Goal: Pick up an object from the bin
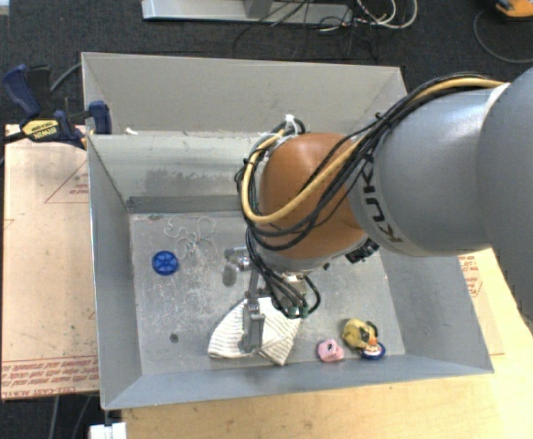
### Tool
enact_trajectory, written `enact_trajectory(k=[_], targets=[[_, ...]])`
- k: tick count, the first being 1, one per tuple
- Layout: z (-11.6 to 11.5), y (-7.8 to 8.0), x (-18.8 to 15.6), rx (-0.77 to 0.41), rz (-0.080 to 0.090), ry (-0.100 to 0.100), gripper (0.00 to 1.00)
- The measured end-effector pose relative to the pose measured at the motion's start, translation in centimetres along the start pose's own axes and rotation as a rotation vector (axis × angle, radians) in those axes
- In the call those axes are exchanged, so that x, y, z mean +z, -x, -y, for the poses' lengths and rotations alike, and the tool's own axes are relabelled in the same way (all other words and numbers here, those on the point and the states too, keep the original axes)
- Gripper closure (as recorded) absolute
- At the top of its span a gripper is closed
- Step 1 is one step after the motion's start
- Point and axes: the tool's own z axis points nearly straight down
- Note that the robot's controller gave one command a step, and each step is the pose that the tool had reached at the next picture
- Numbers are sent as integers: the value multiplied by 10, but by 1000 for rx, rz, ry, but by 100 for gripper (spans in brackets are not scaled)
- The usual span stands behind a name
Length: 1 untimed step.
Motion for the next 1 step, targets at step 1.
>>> enact_trajectory(k=[1], targets=[[-12,-17,74,59,15,5,0]])
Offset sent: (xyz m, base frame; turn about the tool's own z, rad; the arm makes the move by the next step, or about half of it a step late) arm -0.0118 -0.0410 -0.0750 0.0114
